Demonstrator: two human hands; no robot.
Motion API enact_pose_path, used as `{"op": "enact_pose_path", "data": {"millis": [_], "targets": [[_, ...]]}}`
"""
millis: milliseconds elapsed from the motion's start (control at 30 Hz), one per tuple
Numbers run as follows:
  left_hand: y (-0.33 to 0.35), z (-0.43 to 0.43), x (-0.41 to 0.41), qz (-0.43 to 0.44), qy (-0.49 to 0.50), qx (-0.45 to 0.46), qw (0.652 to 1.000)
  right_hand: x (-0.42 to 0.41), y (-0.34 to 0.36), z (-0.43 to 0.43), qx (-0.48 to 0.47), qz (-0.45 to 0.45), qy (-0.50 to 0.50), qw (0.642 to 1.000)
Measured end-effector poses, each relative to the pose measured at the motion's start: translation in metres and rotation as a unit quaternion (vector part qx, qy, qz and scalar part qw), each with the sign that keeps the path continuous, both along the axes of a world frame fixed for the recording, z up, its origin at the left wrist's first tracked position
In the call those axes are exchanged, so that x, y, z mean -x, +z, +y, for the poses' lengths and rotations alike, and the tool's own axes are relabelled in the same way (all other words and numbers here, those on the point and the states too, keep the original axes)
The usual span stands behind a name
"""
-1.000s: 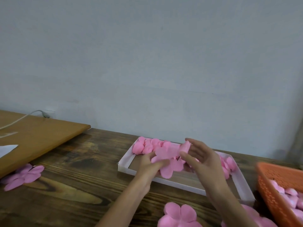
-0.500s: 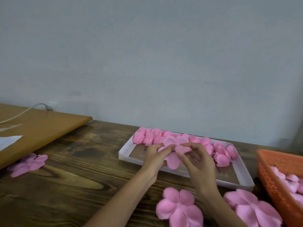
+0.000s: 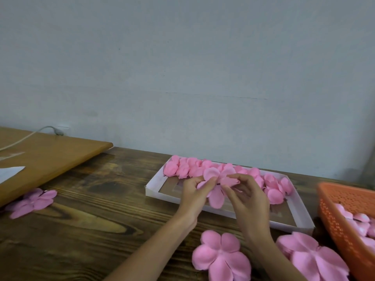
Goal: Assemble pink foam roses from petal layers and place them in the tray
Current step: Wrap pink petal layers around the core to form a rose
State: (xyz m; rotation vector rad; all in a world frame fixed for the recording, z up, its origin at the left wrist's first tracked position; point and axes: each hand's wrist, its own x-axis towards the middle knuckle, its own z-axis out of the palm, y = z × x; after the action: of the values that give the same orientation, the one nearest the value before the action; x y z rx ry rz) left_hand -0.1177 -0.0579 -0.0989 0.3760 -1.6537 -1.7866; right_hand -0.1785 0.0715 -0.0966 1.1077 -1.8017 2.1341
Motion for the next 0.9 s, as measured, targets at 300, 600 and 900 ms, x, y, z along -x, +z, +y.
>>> {"op": "enact_pose_path", "data": {"millis": [300, 600, 900], "targets": [[-0.004, 0.006, 0.0, 0.04, -0.032, -0.038, 0.998, 0.001, 0.0, 0.002, -0.026, 0.025, -0.058, 0.998], [-0.007, 0.005, 0.003, 0.053, -0.075, -0.048, 0.995, 0.006, 0.004, 0.006, -0.014, -0.043, -0.029, 0.999], [-0.004, -0.007, -0.004, 0.055, -0.094, 0.091, 0.99, 0.007, 0.005, 0.007, -0.053, -0.007, -0.05, 0.997]]}}
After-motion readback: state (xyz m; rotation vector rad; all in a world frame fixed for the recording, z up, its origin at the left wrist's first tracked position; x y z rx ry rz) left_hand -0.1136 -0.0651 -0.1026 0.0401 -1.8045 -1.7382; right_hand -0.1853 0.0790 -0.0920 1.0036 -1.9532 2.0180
